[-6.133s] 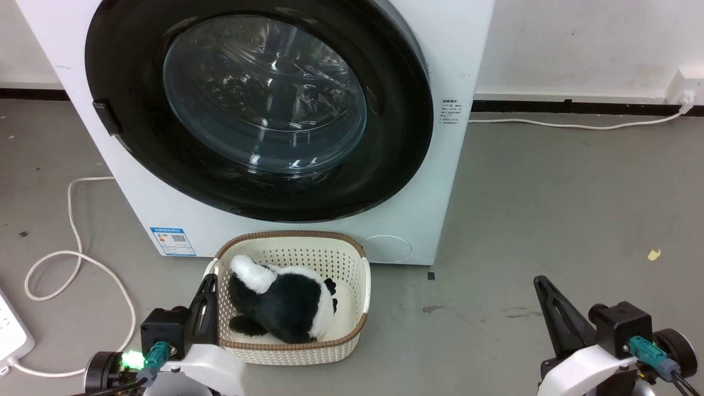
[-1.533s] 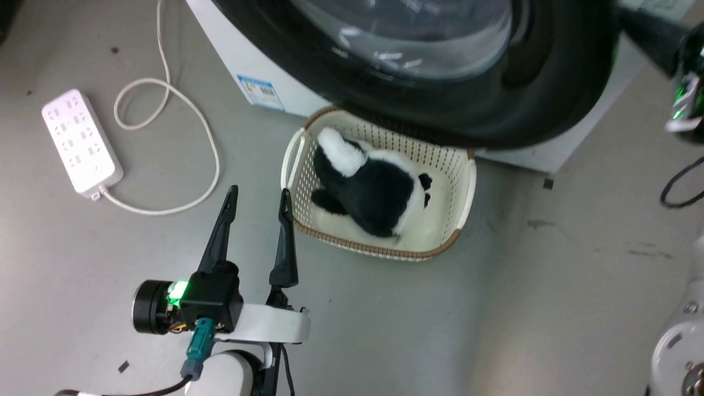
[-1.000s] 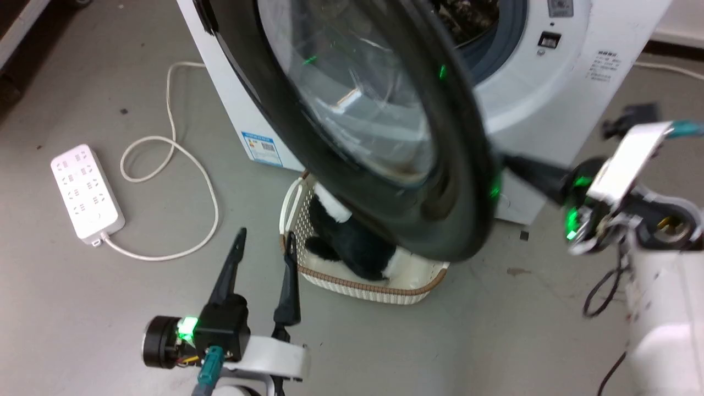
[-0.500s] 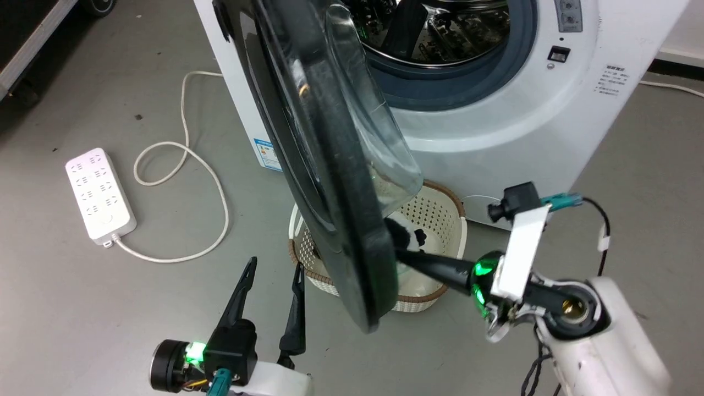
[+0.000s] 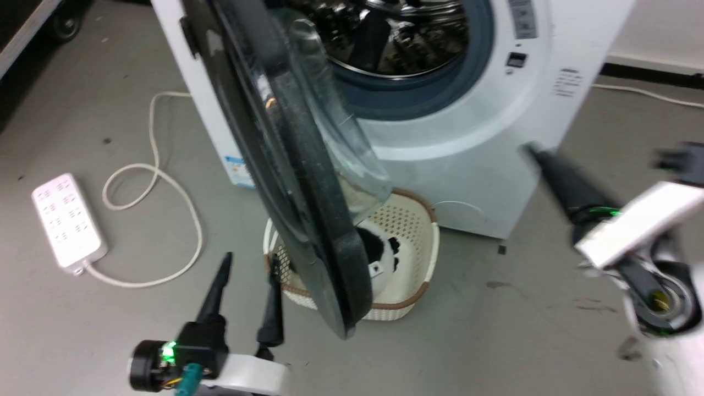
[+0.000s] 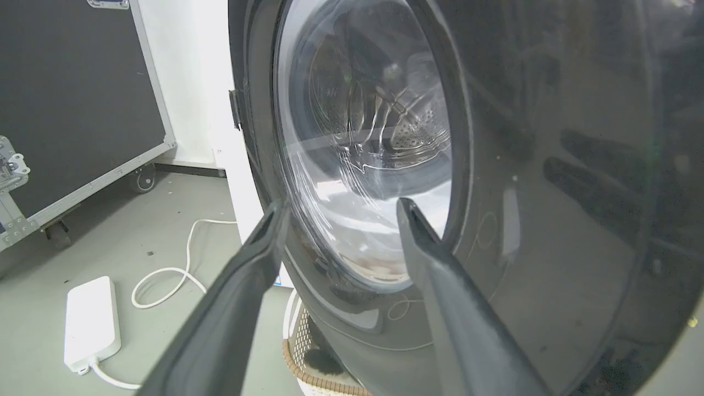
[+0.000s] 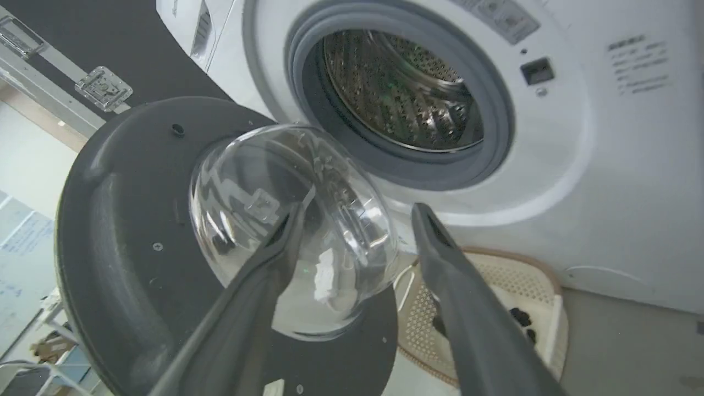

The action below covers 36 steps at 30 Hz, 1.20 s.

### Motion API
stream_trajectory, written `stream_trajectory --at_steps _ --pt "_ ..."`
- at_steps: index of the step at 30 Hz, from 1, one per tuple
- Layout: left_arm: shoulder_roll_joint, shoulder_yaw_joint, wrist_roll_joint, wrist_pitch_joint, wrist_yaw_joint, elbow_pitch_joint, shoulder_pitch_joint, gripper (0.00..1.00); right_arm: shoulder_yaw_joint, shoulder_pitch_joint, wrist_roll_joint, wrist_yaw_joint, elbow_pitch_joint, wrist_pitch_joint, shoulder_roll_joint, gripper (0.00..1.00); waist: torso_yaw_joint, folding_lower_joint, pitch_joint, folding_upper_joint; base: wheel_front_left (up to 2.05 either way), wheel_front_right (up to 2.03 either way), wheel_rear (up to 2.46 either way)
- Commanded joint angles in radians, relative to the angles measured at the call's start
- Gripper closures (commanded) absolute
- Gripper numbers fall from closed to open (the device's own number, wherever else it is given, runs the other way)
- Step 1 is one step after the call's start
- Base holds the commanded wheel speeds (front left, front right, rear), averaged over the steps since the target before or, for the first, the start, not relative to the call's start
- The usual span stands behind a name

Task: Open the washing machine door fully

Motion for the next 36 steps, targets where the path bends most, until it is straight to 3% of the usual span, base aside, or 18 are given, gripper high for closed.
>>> stream_trajectory --at_steps 1,8,11,16,19,22,28,36 --pt "0.002 0.013 -0.009 -0.005 -0.004 -0.004 -0.006 0.00 0.003 0.040 -0.043 0.001 -0.015 -0.062 -0.024 0.00 -0.022 0.0000 -0.019 -0.0001 0.00 0.00 0.00" --pt "0.003 0.089 -0.037 -0.005 -0.047 0.004 0.019 0.00 -0.015 0.169 -0.399 0.001 -0.035 -0.469 -0.133 0.00 -0.087 0.0000 -0.069 -0.0001 0.00 0.00 0.00" --pt "0.003 0.111 -0.041 -0.005 -0.063 0.005 0.036 0.00 -0.052 0.231 -0.557 0.001 -0.039 -0.567 -0.116 0.00 -0.111 0.0000 -0.083 -0.0001 0.00 0.00 0.00" --pt "0.003 0.130 -0.043 -0.005 -0.089 0.013 0.060 0.00 -0.126 0.346 -0.765 0.001 -0.100 -0.614 -0.010 0.00 -0.136 0.0000 -0.102 -0.0001 0.00 0.00 0.00" --pt "0.002 0.131 -0.043 -0.005 -0.095 0.017 0.078 0.00 -0.162 0.415 -0.842 0.001 -0.144 -0.623 0.079 0.00 -0.147 0.0000 -0.108 -0.0001 0.00 0.00 0.00" --pt "0.002 0.126 -0.043 -0.005 -0.103 0.025 0.090 0.00 -0.176 0.469 -0.900 0.001 -0.166 -0.629 0.125 0.00 -0.150 0.0000 -0.112 -0.0001 0.00 0.00 0.00" --pt "0.002 0.116 -0.045 -0.005 -0.107 0.044 0.108 0.00 -0.173 0.533 -0.943 0.001 -0.162 -0.634 0.154 0.00 -0.155 0.0000 -0.115 -0.0001 0.00 0.00 0.00" --pt "0.002 0.118 -0.048 -0.005 -0.102 0.055 0.102 0.00 -0.158 0.546 -0.909 0.001 -0.166 -0.634 0.156 0.00 -0.158 0.0000 -0.115 -0.0001 0.00 0.00 0.00"
